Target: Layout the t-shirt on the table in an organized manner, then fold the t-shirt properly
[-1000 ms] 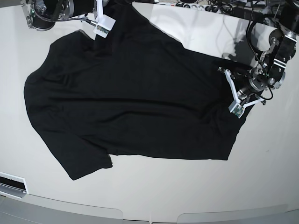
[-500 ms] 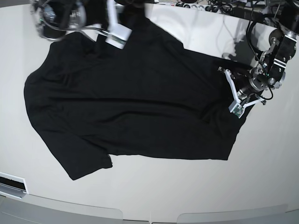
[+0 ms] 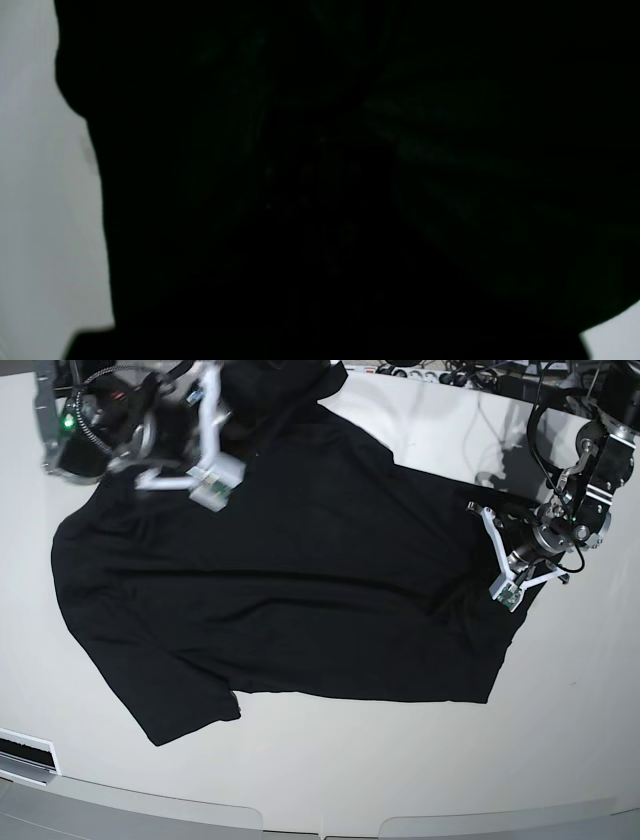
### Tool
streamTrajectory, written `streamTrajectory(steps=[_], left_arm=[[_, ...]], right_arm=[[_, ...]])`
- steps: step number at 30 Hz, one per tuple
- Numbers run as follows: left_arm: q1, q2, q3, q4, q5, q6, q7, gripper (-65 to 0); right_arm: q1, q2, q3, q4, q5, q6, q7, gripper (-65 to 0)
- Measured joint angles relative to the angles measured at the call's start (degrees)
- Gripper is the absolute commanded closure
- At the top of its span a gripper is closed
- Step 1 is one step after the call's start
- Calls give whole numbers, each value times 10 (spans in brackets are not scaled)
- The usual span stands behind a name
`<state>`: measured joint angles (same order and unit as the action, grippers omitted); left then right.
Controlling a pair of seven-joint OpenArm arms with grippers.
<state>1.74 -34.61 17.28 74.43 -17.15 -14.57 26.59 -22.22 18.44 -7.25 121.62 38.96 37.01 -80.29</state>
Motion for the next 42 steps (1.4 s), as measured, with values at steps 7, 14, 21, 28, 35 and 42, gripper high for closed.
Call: streamTrajectory(steps=[7,14,21,28,35,42], left_arm=[[0,0,0,0,0,-1,0,0],[0,0,0,0,0,-2,0,0],[0,0,0,0,0,-2,0,0],[-3,0,0,0,-3,-5,23,0],[0,2,-40,3,-18,-16,77,0],[7,0,-109,27,-77,-53,176,0]], right_arm=[[-2,1,97,0,-43,-6,26,0],[-2,-2,107,-115,-162,30,214,0],[0,-1,108,-178,-273,-60,252,0],[23,1,111,-314,-233,-18,309,0],[38,0,111,-328,-233,-106,241,0],[17,16,111,-321,-362,-187,95,0]])
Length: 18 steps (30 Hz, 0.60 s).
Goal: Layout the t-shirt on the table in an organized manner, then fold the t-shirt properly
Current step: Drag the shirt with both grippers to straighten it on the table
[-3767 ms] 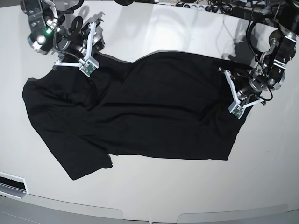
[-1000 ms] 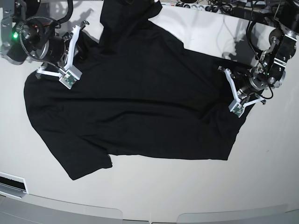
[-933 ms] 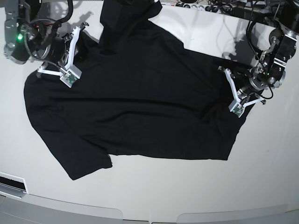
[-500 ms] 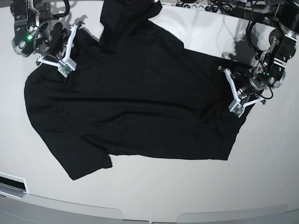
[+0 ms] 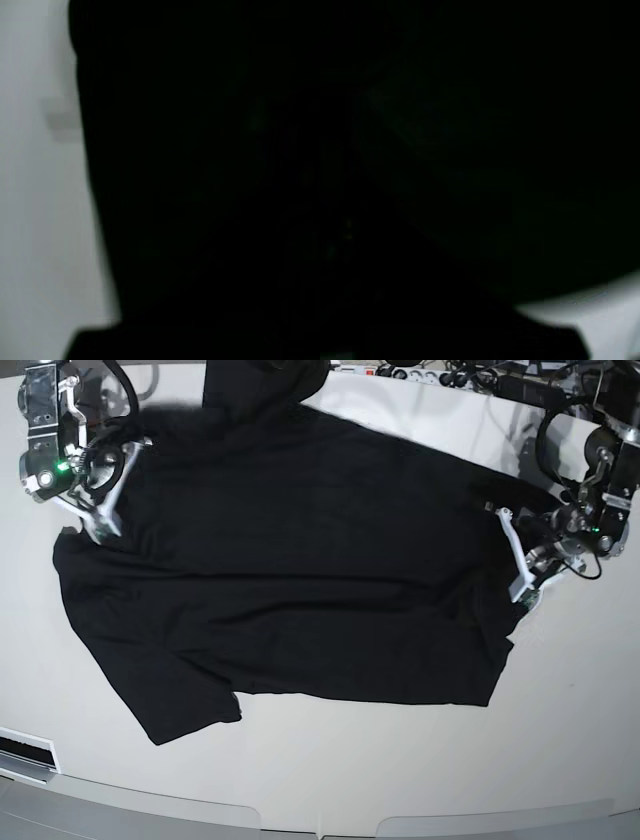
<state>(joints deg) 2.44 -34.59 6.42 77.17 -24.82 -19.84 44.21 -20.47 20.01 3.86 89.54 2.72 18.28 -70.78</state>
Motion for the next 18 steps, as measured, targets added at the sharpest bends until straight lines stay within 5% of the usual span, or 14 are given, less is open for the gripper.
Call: streamTrajectory(steps=[5,9,13,18], left_arm=[[6,3,-53,14,-87,-34,64,0],[5,1,-100,16,-192,-96,94,0],[6,1,-123,16,-219,-120,93,0],[6,2,-124,16,-232,-147,96,0]], right_arm=[[-21,28,-2,-21,-43,-23,-52,0],[-29,50,-2,-16,-7,-23,-56,0],[-26,74,-4,34,86,-8,-15,0],[-25,90,-4,91,110,-3,31,0]])
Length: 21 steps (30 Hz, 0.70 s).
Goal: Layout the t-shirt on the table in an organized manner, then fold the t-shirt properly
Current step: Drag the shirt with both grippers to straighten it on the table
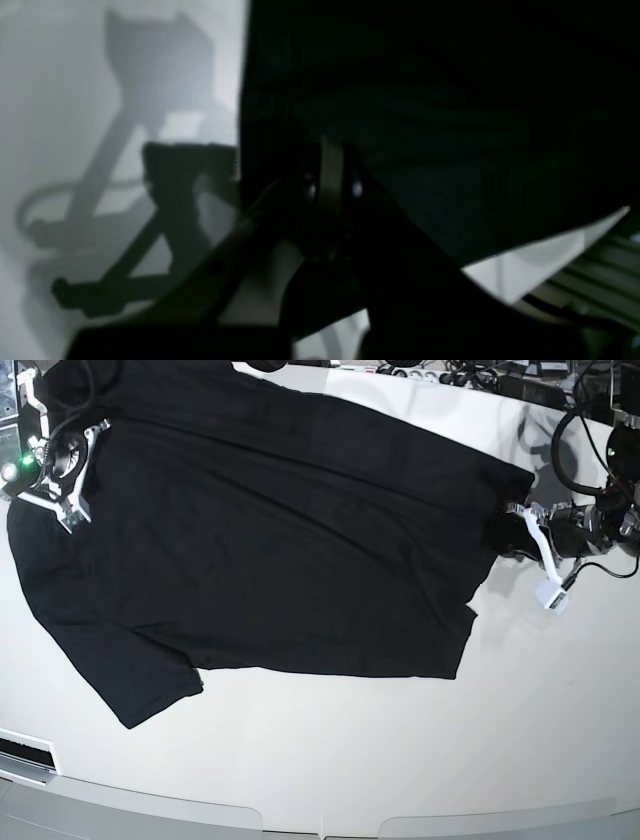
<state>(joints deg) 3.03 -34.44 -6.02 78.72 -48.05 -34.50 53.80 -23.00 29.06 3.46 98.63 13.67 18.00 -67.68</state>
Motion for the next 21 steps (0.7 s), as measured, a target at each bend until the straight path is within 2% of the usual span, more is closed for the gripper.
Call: streamTrajectory(steps=[2,4,5,7,9,11,12,14,15,16,17,19,20,21], left_arm=[[1,0,-5,0,-12,5,0,0],[15,2,-27,1,-51,36,-47,0],[24,3,-43,1,-59,40,-61,0],[48,8,-73,0,-52,35,-47,0],[73,19,-89,0,-34,-1,-26,0],[100,31,-91,-1,-12,2,-26,0],[112,32,-91,-1,1,32,-33,0],[129,31,-99,-2,34,106,-83,0],[134,28,-101,-2,54,134,-104,0],[136,25,-103,-2,79,144,-113,0],[136,24,-104,-2,97,145,-116,-74],[136,24,-104,-1,103,142,-114,-270],[136,25,-104,0,101,137,-114,-344],[135,27,-104,1,99,137,-116,-370]], right_arm=[[-2,-2,0,19,8,1,20,0],[-1,-2,0,33,9,2,43,0],[0,-2,0,36,14,1,54,0],[0,-2,0,36,18,5,63,0],[-2,-1,0,36,23,39,69,0],[-2,-3,0,36,51,99,76,0],[-1,-3,0,36,65,132,80,0],[-1,-3,0,36,88,188,81,0],[-2,-2,0,36,93,209,79,0],[-2,-2,0,36,100,221,75,-23],[-2,-2,0,36,110,220,75,-72],[-1,-2,0,36,134,221,87,-177],[-1,-2,0,36,140,221,97,-218],[-1,-2,0,36,149,219,96,-245]])
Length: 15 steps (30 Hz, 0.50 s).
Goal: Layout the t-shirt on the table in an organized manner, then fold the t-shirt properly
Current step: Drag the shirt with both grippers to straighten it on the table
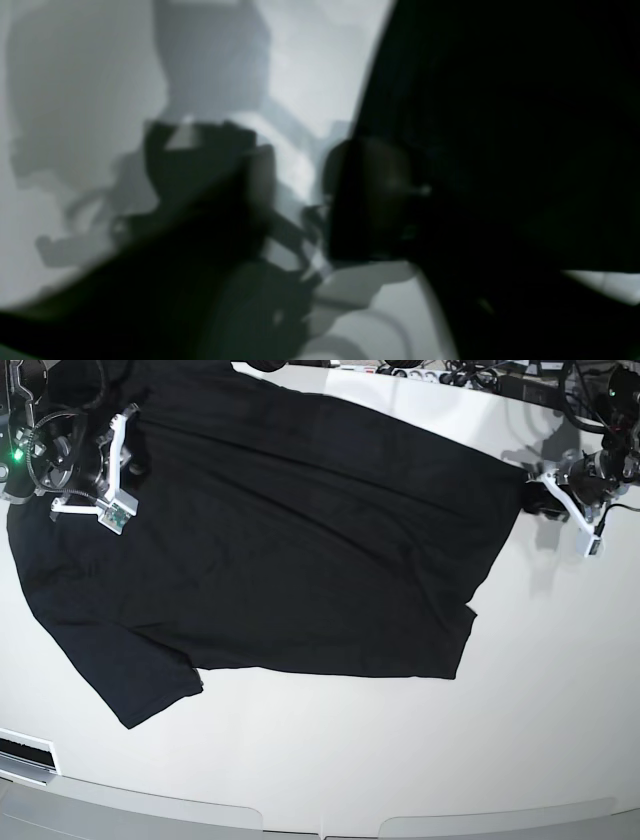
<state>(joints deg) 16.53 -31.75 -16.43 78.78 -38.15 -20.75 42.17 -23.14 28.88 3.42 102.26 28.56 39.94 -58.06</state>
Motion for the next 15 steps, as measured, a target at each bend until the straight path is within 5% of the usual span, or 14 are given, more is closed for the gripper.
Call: streamTrajectory(steps=[5,15], left_arm=[[0,0,0,-2,0,1,5,-371],[-2,-2,-4,-69,-102,-115,75,-370]], right_arm=[[0,0,0,0,7,-56,-15,-257],[0,0,0,0,7,-76,-7,-257]])
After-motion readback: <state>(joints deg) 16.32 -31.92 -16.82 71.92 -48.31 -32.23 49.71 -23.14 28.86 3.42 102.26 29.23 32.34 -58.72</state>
